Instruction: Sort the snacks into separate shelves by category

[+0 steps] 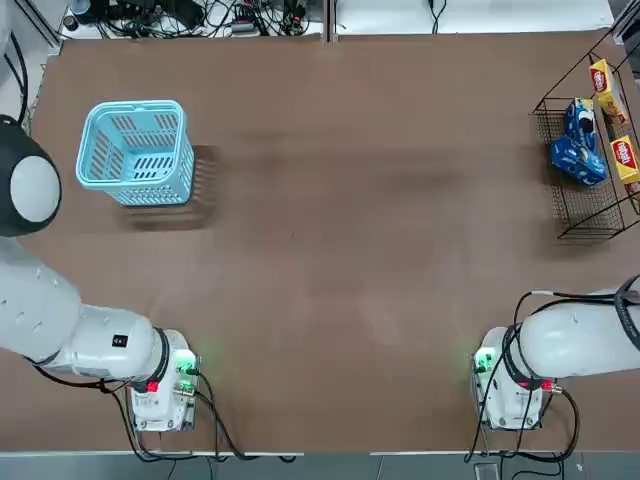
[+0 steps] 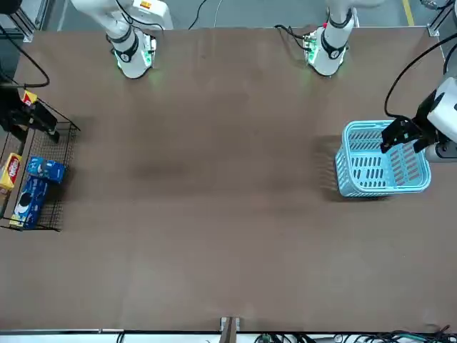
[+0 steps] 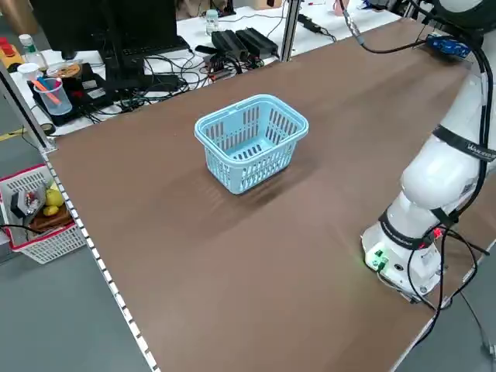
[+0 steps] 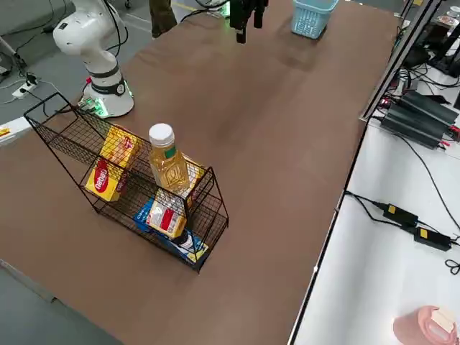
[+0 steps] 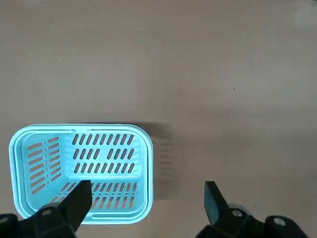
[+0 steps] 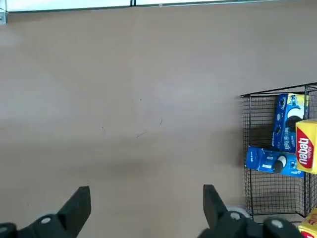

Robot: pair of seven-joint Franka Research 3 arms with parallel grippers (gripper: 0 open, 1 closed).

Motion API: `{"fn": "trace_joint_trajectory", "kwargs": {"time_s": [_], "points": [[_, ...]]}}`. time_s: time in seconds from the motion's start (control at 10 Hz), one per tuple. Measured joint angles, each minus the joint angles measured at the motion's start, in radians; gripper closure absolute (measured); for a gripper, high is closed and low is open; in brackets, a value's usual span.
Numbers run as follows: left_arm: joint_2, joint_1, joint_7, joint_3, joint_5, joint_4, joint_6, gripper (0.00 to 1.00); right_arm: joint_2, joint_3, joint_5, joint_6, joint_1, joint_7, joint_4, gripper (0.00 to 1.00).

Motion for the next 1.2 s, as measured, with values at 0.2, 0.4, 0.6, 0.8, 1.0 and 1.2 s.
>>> {"fn": "trace_joint_trajectory", "kwargs": {"time_s": [0.2,0.4,0.6,0.8,1.0,1.2], "points": [[0.000,0.000,0.000,0.000,0.000,0.000,0.000,0.00,0.007,-0.002,0.000,-0.033,0.000,-0.044,-0.005,0.00],[0.000,0.000,0.000,0.000,0.000,0.000,-0.002,0.00,0.009,-0.006,0.000,-0.035,0.000,-0.058,-0.020,0.00],[0.000,0.000,0.000,0.000,0.000,0.000,-0.003,0.00,0.010,-0.006,0.000,-0.034,0.000,-0.060,-0.034,0.00],[0.000,0.000,0.000,0.000,0.000,0.000,-0.003,0.00,0.010,-0.006,0.000,-0.034,0.000,-0.061,-0.036,0.00],[0.000,0.000,0.000,0.000,0.000,0.000,-0.003,0.00,0.010,-0.006,0.000,-0.034,0.000,-0.061,-0.036,0.00],[0.000,0.000,0.000,0.000,0.000,0.000,-0.003,0.00,0.010,-0.006,0.000,-0.034,0.000,-0.061,-0.037,0.00]]}}
